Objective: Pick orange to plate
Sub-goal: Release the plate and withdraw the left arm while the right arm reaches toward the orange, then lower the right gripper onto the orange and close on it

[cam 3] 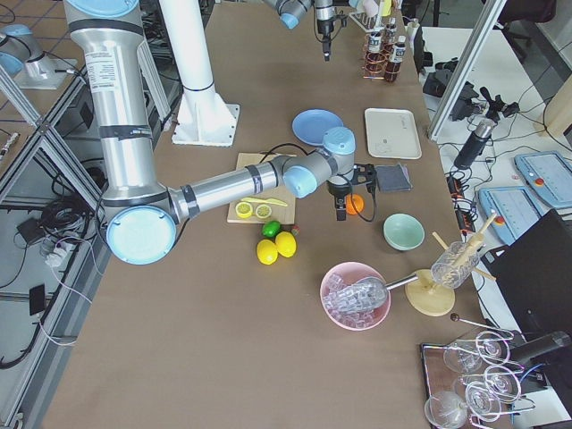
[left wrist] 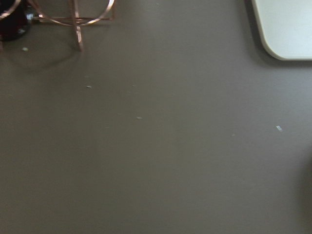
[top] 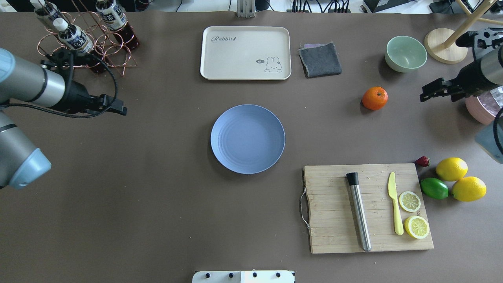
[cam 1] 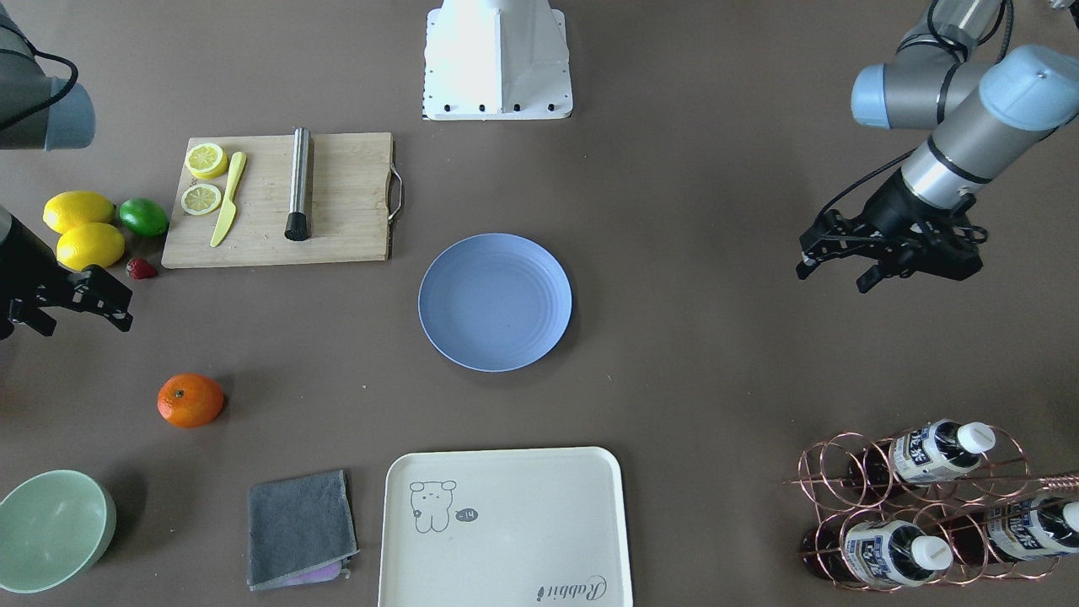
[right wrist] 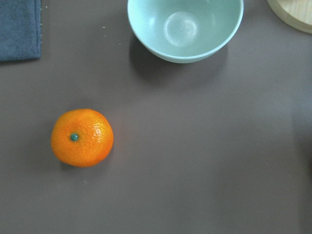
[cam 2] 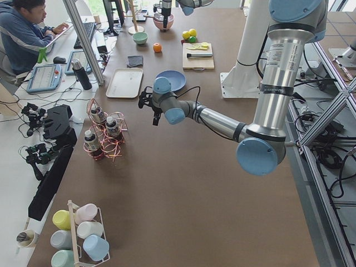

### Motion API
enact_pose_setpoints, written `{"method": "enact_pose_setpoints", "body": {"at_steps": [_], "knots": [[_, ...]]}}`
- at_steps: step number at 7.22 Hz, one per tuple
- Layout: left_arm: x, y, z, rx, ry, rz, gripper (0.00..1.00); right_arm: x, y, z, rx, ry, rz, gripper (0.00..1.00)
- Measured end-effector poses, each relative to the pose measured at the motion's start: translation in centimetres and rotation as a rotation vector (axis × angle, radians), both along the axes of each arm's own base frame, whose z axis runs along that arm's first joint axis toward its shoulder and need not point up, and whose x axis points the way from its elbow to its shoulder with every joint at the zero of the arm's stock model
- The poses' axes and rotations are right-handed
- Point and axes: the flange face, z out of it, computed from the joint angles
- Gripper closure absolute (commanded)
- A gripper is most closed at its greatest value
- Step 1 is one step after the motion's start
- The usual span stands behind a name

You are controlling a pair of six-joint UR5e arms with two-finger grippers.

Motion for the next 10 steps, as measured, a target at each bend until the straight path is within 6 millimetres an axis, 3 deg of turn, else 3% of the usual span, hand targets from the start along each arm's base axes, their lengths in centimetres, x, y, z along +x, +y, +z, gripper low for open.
{"method": "enact_pose_setpoints", "body": {"at_steps": [2, 3, 4, 6, 10], "knots": [[-9.6, -0.3, 5.1, 0.036, -0.031, 0.038, 0.02, -4.5, -2.1, -0.2, -0.030, 0.030, -0.002, 0.01], [-13.4, 0.5, 7.7, 0.048, -0.055, 0.051, 0.02, -5.9, -3.2, -0.3, -0.038, 0.036, -0.005, 0.01], [-15.5, 1.8, 9.9, 0.049, -0.074, 0.065, 0.02, -7.0, -4.2, -0.5, -0.043, 0.040, -0.009, 0.01], [-16.7, 3.0, 11.6, 0.036, -0.083, 0.075, 0.02, -8.7, -5.7, -0.6, -0.045, 0.043, -0.016, 0.01], [-17.0, 3.3, 11.9, 0.043, -0.085, 0.077, 0.02, -10.8, -7.0, 1.9, -0.034, 0.036, -0.026, 0.02]]}}
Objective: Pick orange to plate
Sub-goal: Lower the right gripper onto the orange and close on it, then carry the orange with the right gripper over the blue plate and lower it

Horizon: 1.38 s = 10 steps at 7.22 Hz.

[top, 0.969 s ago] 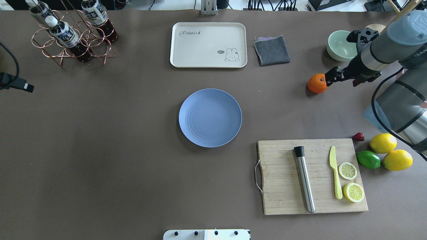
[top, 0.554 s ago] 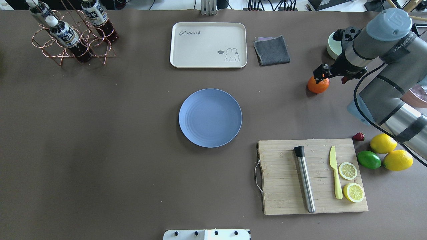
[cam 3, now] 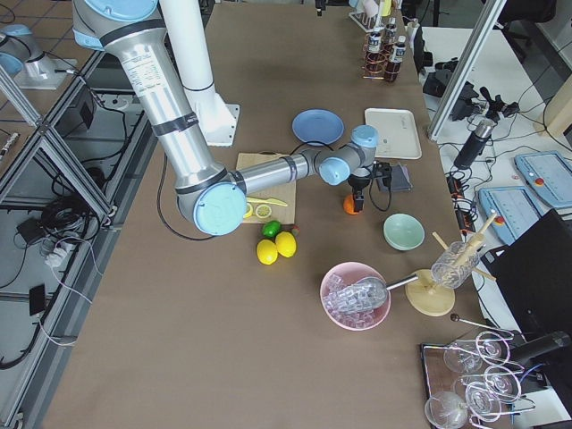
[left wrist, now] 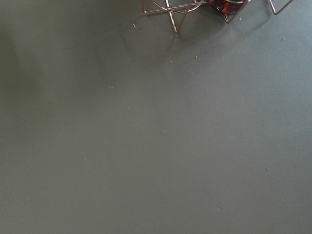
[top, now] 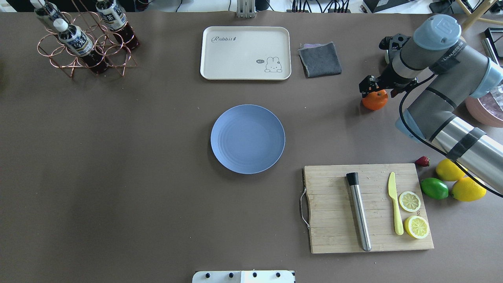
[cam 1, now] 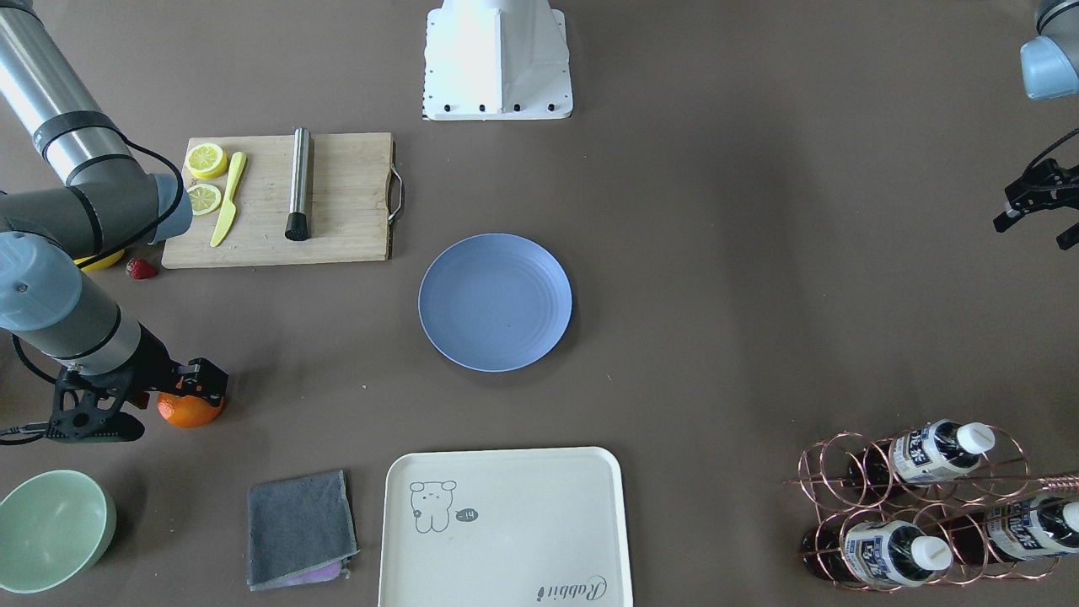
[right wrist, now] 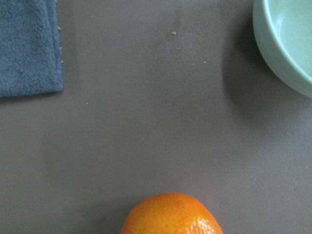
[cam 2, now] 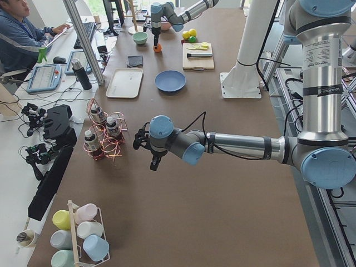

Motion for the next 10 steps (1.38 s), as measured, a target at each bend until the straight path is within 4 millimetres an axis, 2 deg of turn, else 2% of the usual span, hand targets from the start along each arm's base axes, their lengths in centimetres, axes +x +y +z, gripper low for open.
{"method": "enact_pose_setpoints", "body": {"at_steps": [1, 2, 3, 4, 5, 6, 7, 8, 9, 10], "knots": [[0.0, 0.0, 0.0, 0.001, -0.001, 0.000, 0.02, -0.6, 0.2, 0.5, 0.000, 0.005, -0.003, 0.03], [0.0, 0.0, 0.0, 0.002, -0.001, 0.000, 0.02, -1.2, 0.4, 0.7, 0.001, 0.012, -0.004, 0.16], [0.0, 0.0, 0.0, 0.002, -0.001, 0.000, 0.02, -1.8, 0.7, 0.8, 0.000, 0.017, -0.004, 0.84], [0.0, 0.0, 0.1, 0.003, -0.001, 0.000, 0.02, -2.3, 1.0, 0.7, -0.010, 0.019, 0.010, 1.00], [0.0, 0.0, 0.1, 0.003, 0.000, 0.001, 0.02, -2.6, 1.0, 0.0, -0.020, 0.013, 0.035, 1.00], [0.0, 0.0, 0.1, 0.003, 0.001, 0.001, 0.02, -2.8, 0.9, -1.6, -0.016, -0.004, 0.052, 1.00], [0.0, 0.0, 0.1, 0.002, 0.000, 0.001, 0.02, -3.4, 0.9, -4.1, -0.016, -0.028, 0.071, 1.00], [0.0, 0.0, 0.3, -0.003, -0.002, 0.001, 0.02, -4.9, 1.0, -7.6, -0.036, -0.052, 0.099, 1.00], [0.0, 0.0, 0.7, -0.012, -0.003, 0.002, 0.02, -7.7, 1.6, -12.5, -0.073, -0.070, 0.138, 1.00], [0.0, 0.0, 1.0, -0.017, -0.003, 0.002, 0.02, -11.6, 3.1, -17.8, -0.115, -0.086, 0.189, 1.00]]}}
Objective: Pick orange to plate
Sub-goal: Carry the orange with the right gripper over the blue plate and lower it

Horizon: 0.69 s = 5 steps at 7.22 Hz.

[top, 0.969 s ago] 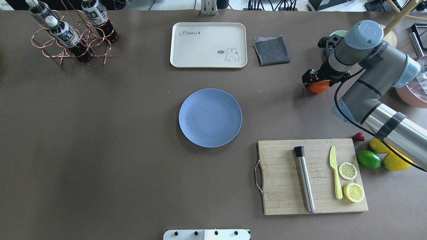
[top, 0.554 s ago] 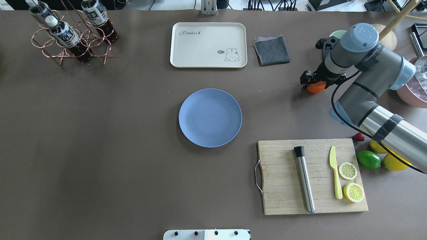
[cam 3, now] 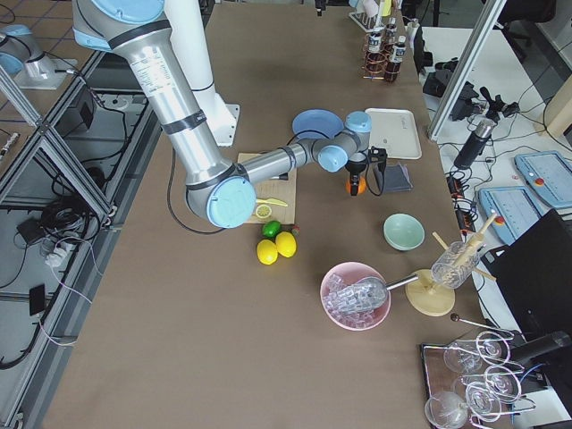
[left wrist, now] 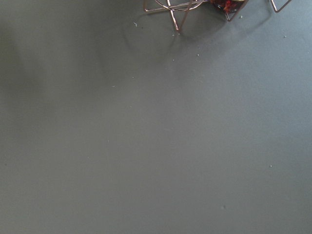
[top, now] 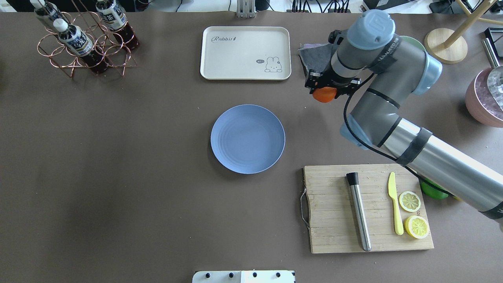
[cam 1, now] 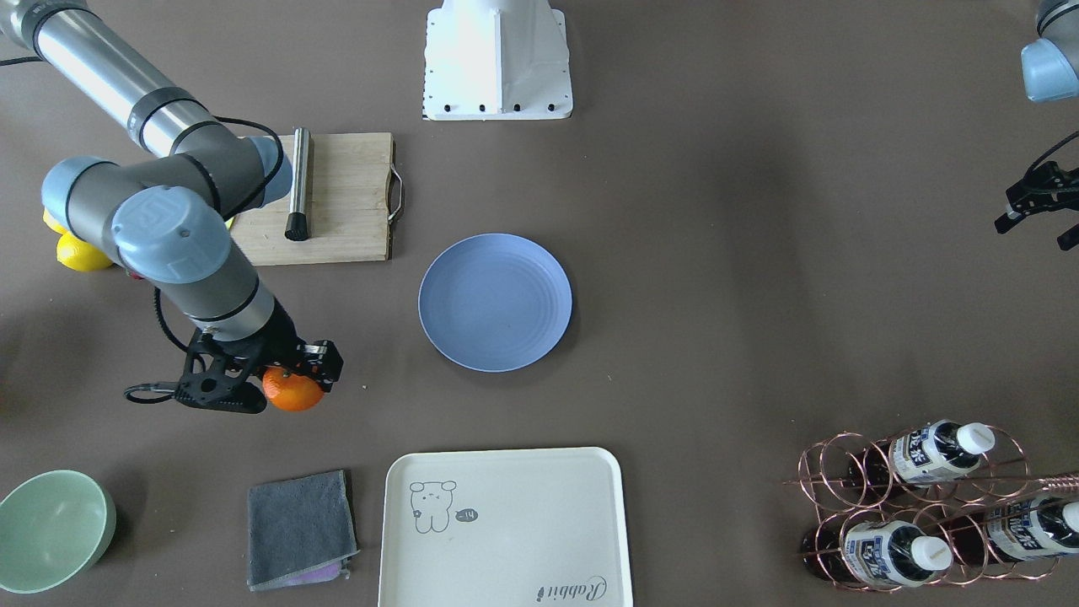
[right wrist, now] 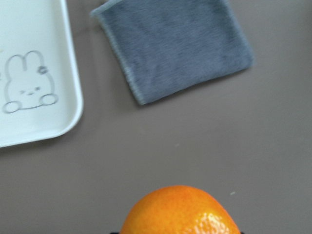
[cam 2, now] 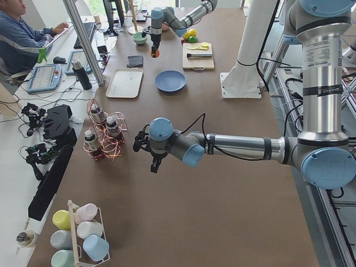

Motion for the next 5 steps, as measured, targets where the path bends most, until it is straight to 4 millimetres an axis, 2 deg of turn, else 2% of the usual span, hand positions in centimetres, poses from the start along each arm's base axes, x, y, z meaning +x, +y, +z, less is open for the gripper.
{"method": "enact_pose_setpoints", "body": {"at_steps": [1, 2, 3, 4, 5], "knots": [[0.0, 0.0, 0.1, 0.001, 0.001, 0.000, 0.02, -4.2, 2.4, -4.4, -0.031, -0.017, 0.050, 1.00], [-0.1, 0.0, 0.0, 0.005, 0.001, -0.002, 0.02, -8.4, 5.4, -7.5, -0.043, -0.029, 0.087, 1.00], [-0.3, 0.0, 0.0, 0.009, 0.000, -0.005, 0.02, -11.3, 7.9, -8.9, -0.044, -0.031, 0.104, 1.00], [-0.5, 0.2, 0.0, 0.011, 0.000, -0.008, 0.02, -13.4, 9.8, -9.1, -0.043, -0.025, 0.107, 1.00], [-0.7, 0.5, 0.3, 0.010, 0.000, -0.010, 0.02, -14.6, 11.0, -8.8, -0.045, -0.016, 0.100, 1.00]]}}
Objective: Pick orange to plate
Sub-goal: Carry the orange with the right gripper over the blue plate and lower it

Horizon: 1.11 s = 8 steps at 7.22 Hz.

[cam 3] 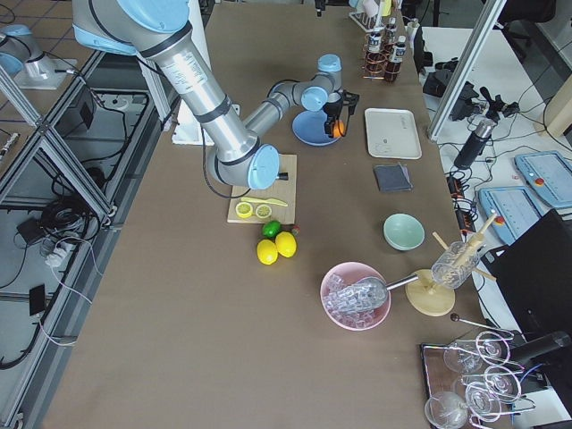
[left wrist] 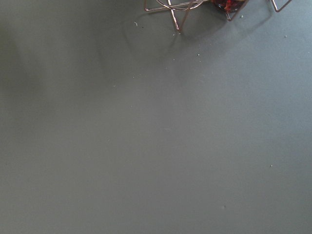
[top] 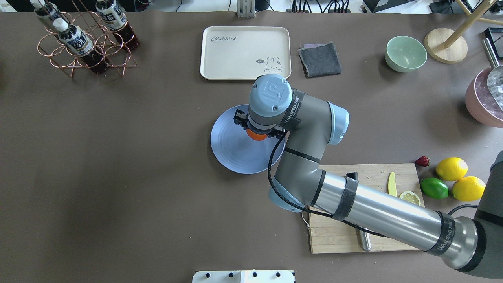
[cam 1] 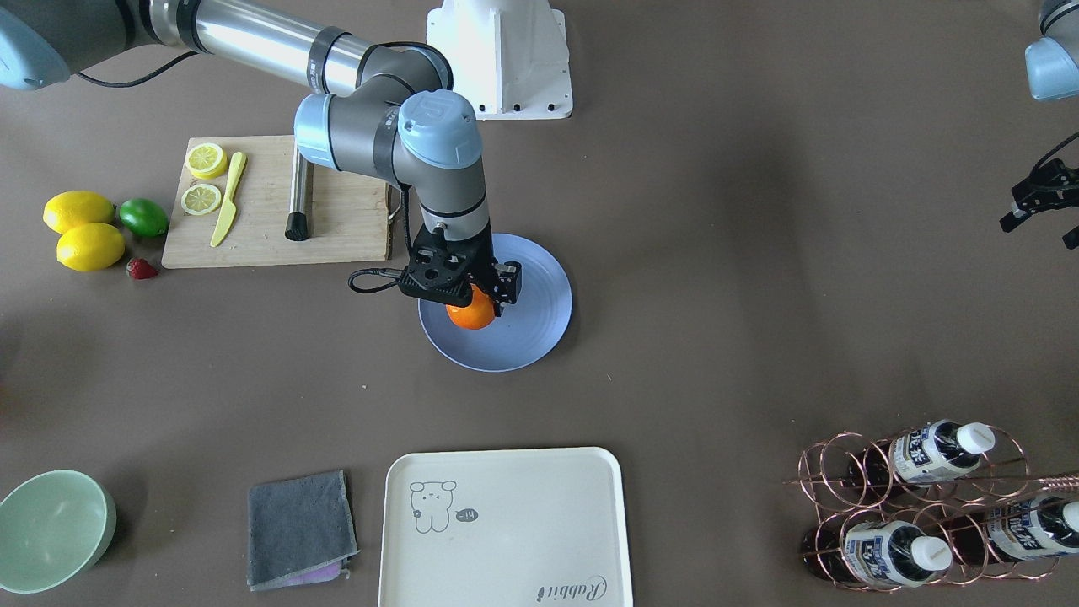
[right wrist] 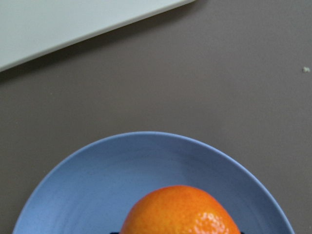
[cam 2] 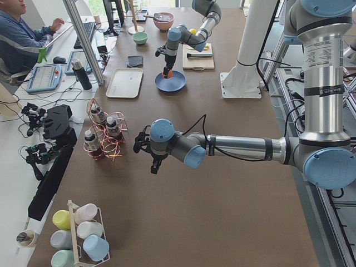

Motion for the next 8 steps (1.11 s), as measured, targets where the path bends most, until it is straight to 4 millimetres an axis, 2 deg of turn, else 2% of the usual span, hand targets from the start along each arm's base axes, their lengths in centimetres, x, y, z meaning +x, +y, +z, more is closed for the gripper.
{"method": "enact_pose_setpoints", "body": {"at_steps": [1, 2, 3, 4, 7, 8], "knots": [[-0.1, 0.3, 0.2, 0.003, 0.002, 0.000, 0.02, -0.8, 0.6, 0.4, -0.003, 0.008, -0.007, 1.00], [-0.1, 0.4, 0.2, 0.008, 0.004, 0.000, 0.02, -1.3, 0.8, 0.5, -0.004, 0.013, -0.011, 0.61], [-0.1, 0.5, 0.2, 0.011, 0.005, 0.000, 0.02, -1.5, 0.9, 0.5, -0.004, 0.013, -0.013, 0.12], [-0.1, 0.5, 0.3, 0.011, 0.005, 0.000, 0.02, -1.6, 1.0, 0.1, 0.001, 0.010, -0.013, 0.00], [-0.2, 0.5, 0.5, 0.008, 0.003, -0.001, 0.02, -1.5, 0.8, -2.4, 0.030, -0.016, -0.010, 0.00], [-0.2, 0.5, 0.6, 0.006, 0.001, -0.002, 0.02, -0.5, 0.0, -3.4, 0.039, -0.031, 0.002, 0.00]]}}
